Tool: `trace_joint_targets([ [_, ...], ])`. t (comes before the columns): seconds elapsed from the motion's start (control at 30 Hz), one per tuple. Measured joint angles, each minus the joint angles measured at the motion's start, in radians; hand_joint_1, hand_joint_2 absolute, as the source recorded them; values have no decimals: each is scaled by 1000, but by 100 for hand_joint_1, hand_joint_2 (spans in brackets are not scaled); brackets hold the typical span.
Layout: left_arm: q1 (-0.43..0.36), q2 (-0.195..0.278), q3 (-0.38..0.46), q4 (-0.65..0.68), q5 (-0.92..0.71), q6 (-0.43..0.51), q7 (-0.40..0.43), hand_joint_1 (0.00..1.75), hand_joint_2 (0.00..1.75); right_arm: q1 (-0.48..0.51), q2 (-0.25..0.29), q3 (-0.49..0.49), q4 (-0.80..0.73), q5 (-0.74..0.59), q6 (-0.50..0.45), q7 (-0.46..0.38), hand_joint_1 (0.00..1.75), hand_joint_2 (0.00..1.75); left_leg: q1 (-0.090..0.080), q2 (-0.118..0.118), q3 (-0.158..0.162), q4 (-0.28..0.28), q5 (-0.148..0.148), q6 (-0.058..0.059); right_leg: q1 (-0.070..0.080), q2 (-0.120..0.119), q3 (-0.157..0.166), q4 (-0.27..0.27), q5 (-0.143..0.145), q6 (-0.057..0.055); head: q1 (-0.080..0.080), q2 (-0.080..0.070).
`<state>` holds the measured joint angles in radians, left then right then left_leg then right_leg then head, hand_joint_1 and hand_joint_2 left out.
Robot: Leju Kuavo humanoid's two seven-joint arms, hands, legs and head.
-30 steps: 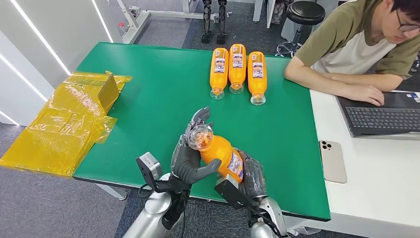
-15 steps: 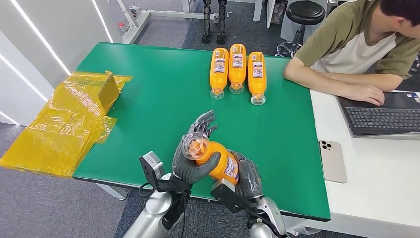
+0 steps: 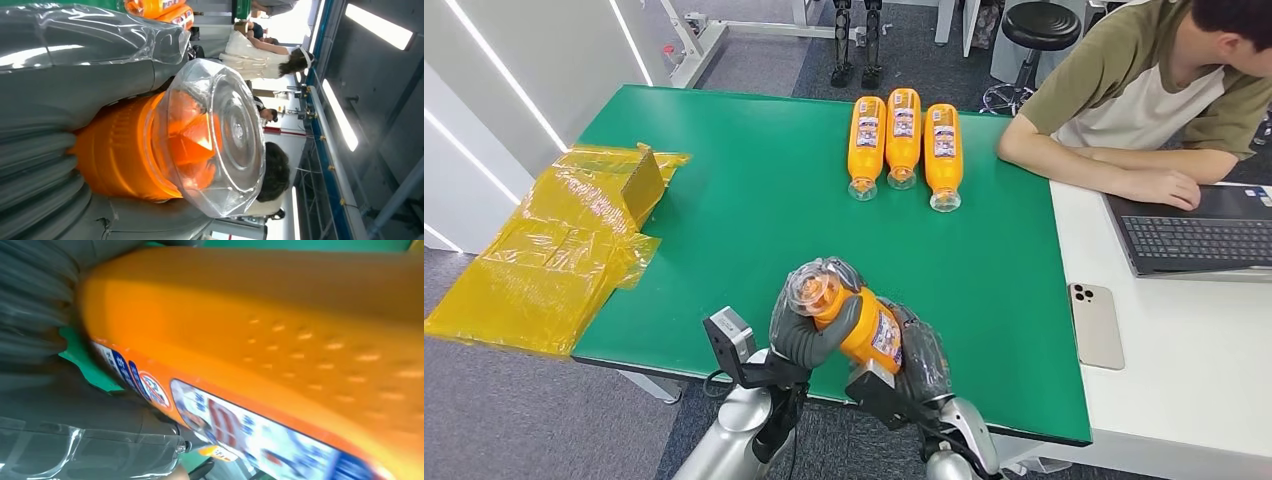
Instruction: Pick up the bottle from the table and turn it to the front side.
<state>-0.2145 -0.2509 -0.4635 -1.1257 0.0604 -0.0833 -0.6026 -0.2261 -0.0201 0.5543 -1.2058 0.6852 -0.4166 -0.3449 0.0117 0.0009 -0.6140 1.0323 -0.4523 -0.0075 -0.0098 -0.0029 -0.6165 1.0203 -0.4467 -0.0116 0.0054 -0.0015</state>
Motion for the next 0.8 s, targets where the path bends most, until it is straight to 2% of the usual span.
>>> trace_joint_targets([
  [0.2, 1, 1, 0, -4, -5, 48, 3, 175, 175, 28, 12, 1, -40, -56, -80, -50, 0, 175, 0, 0, 0, 0, 0, 0, 0, 0, 0, 0, 0, 0, 0, 0],
  [0.33, 2, 5, 2, -22, -85, 170, 5, 175, 175, 75, 18, 0, -106, -138, -218, -135, 0, 175, 0, 0, 0, 0, 0, 0, 0, 0, 0, 0, -1, 0, 0, 0],
  [0.4, 3, 10, 5, -36, -169, 263, 16, 175, 175, 113, 22, -5, -155, -163, -258, -186, 0, 175, 0, 0, 0, 0, 0, 0, 0, 0, 0, 0, -1, 0, 0, 0],
  [0.57, -2, 40, 22, -94, -436, 439, 80, 175, 175, 215, 59, -48, -277, -198, -266, -319, 0, 175, 0, 0, 0, -1, -1, 0, 0, 0, 0, 0, -2, -1, 0, 0],
  [0.67, -16, 75, 38, -133, -619, 533, 136, 175, 175, 252, 74, -79, -332, -214, -266, -347, 0, 175, 0, 0, 0, -1, -1, 0, 0, 0, 0, 1, -2, -1, 0, 0],
  [0.8, -38, 113, 49, -157, -754, 584, 196, 175, 175, 276, 83, -105, -376, -233, -266, -352, 0, 175, 0, 0, 0, -1, -1, 0, 0, -1, 0, 1, -2, -1, 0, 0],
])
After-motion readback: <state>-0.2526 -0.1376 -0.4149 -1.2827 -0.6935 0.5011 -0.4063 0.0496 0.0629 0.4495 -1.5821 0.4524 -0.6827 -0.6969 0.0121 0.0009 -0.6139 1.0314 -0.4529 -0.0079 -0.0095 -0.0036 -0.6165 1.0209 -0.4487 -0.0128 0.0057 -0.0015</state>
